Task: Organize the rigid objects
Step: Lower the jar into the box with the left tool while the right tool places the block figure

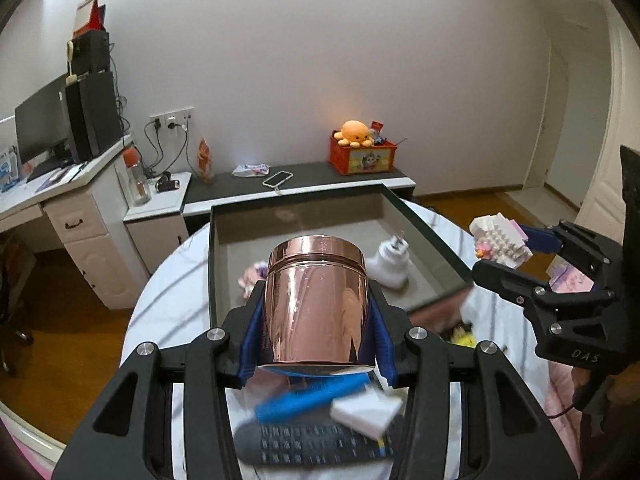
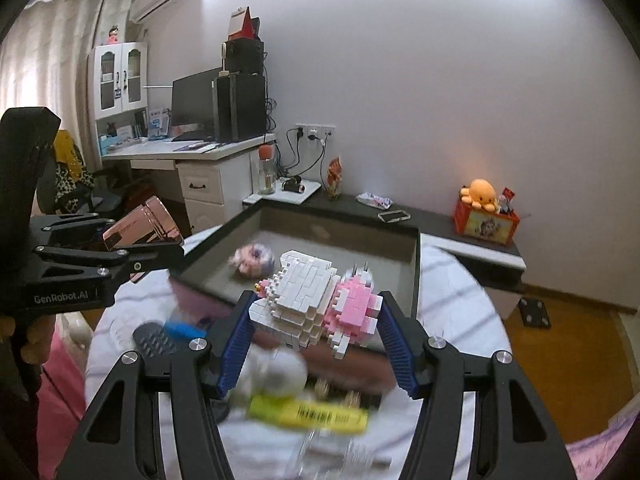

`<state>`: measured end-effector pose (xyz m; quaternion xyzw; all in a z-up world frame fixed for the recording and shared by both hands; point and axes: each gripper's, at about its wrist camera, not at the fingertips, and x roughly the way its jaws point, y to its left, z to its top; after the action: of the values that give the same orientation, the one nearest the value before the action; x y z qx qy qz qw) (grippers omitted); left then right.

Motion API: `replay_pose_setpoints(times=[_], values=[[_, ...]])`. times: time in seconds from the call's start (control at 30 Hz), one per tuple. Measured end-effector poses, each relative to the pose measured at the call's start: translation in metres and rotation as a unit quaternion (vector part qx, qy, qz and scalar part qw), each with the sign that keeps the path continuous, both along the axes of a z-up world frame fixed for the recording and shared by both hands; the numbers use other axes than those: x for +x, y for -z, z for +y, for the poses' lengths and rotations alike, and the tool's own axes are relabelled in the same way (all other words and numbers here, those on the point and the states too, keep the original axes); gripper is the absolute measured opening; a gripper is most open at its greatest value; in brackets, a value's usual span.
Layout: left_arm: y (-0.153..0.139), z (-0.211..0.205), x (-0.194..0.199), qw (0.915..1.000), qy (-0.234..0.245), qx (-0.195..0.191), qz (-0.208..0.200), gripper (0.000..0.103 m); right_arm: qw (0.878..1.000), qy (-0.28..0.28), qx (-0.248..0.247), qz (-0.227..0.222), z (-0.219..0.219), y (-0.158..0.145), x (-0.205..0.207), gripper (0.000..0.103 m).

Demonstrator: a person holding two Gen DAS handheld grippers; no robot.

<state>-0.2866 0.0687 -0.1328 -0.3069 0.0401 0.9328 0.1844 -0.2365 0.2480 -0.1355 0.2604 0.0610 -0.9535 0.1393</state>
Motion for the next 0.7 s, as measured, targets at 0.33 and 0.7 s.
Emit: replay_pose_setpoints(times=[0.33, 0.7], values=[[0.046, 0.008, -0.068, 0.9979, -0.017, -0.019, -0.059, 0.047, 0.999, -0.014, 0.005, -0.049, -0.009, 0.022, -0.077, 0.061], [0.084, 0.009, -0.087, 0.9929, -0.027, -0.060, -0.099, 0.047, 0.992, -0.049, 0.025, -0.118, -0.034, 0.063, -0.113, 0.061]])
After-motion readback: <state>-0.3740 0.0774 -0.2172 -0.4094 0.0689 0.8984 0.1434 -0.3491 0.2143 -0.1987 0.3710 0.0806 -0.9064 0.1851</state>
